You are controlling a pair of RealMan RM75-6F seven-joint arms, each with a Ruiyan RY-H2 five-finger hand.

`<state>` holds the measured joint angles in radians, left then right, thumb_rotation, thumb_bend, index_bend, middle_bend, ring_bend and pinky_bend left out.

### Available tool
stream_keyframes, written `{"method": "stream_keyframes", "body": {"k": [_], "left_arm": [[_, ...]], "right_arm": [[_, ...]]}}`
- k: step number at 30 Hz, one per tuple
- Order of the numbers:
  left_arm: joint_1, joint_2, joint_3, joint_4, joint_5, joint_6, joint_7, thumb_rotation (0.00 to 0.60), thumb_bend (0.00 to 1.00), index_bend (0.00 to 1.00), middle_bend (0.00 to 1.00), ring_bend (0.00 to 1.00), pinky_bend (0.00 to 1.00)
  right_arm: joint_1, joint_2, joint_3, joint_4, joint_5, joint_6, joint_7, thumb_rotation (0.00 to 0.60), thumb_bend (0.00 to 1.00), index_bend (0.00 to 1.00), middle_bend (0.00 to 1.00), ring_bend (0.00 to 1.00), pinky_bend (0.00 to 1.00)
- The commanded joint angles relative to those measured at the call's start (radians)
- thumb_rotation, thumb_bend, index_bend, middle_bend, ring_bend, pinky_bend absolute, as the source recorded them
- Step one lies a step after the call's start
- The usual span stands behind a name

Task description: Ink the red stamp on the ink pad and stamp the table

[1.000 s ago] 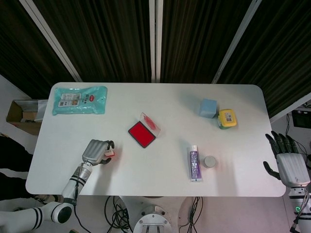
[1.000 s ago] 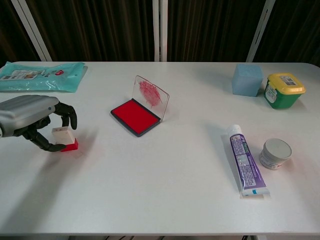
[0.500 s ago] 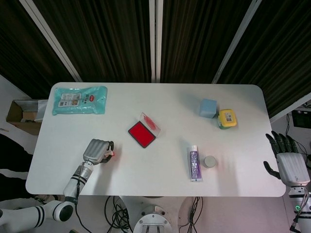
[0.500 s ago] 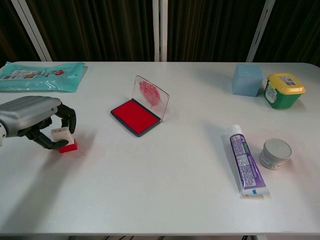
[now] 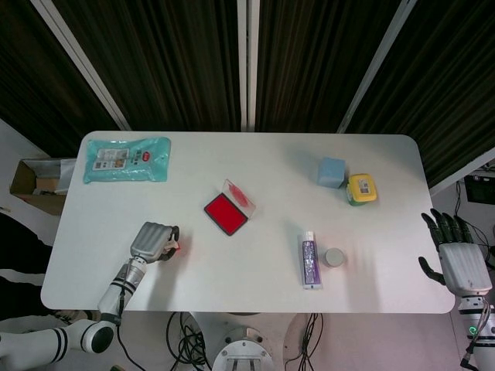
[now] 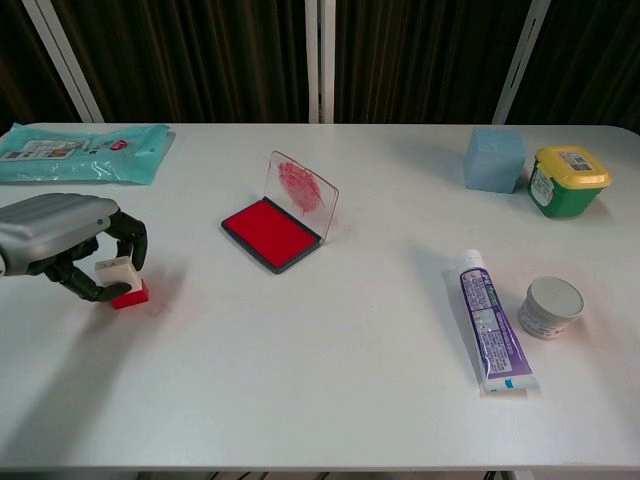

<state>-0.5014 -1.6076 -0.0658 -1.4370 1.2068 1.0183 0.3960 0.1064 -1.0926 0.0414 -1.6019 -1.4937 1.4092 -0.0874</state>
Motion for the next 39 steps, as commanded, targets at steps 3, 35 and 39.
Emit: {"method": "stream_keyframes", "body": {"k": [3,35,39], "left_arm": [[-0.004,0.004,0.005,-0.004,0.009,0.002,-0.002,0.600,0.31,0.52,0.61,0.97,1.00],[-0.250,-0.113,-0.192,0.231,0.125,-0.117,-0.484,0.600,0.34,0.55,0.67,1.00,1.00],[-0.302,-0.187,-0.205,0.324,0.102,-0.171,-0.526,0.600,0.34,0.55,0.67,1.00,1.00]], "right_arm": [[0.002,0.000,-0.001,-0.001,-0.001,-0.003,-0.002,0.600,0.24,0.00,0.00,0.00,0.00],[-0.006,0.012,0.001,-0.008,0.005,0.011,-0.001,0.600,0.24,0.00,0.00,0.00,0.00],[-0.007,0.017,0.002,-0.016,0.006,0.012,-0.005,0.600,0.24,0.00,0.00,0.00,0.00]]}}
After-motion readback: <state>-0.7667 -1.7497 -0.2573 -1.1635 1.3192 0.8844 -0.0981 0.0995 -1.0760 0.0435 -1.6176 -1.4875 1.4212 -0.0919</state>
